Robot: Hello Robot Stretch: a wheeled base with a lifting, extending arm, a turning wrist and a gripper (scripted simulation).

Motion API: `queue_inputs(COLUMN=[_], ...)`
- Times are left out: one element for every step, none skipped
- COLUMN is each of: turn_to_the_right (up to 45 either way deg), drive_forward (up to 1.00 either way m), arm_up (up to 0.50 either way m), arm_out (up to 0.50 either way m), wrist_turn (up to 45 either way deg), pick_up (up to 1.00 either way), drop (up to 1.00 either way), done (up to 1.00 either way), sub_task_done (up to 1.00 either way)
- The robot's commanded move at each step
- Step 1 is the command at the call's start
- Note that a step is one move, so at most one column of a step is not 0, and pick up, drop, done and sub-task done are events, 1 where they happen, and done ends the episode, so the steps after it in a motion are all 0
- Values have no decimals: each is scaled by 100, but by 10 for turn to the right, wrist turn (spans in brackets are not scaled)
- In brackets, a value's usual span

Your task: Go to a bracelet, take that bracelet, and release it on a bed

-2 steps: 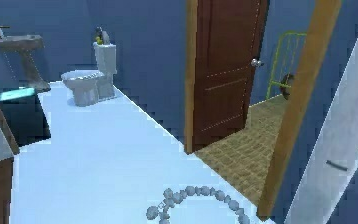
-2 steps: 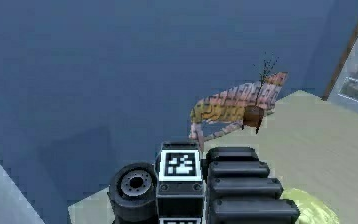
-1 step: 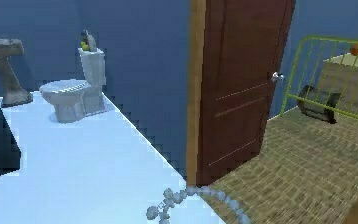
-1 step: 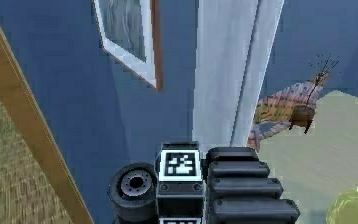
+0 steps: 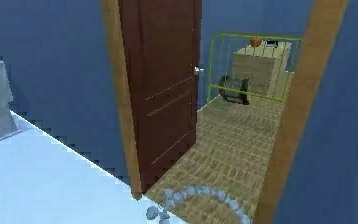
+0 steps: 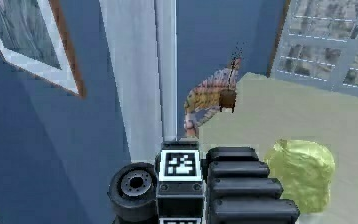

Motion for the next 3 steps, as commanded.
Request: queue_inputs(turn_to_the_right=[0,360,0], drive_forward=[85,0,45], arm_up=[0,0,0], arm_out=[0,0,0], wrist_turn=[0,0,0], pick_up=[0,0,0], drop=[0,0,0], done=[0,0,0], sub_task_done=[0,0,0])
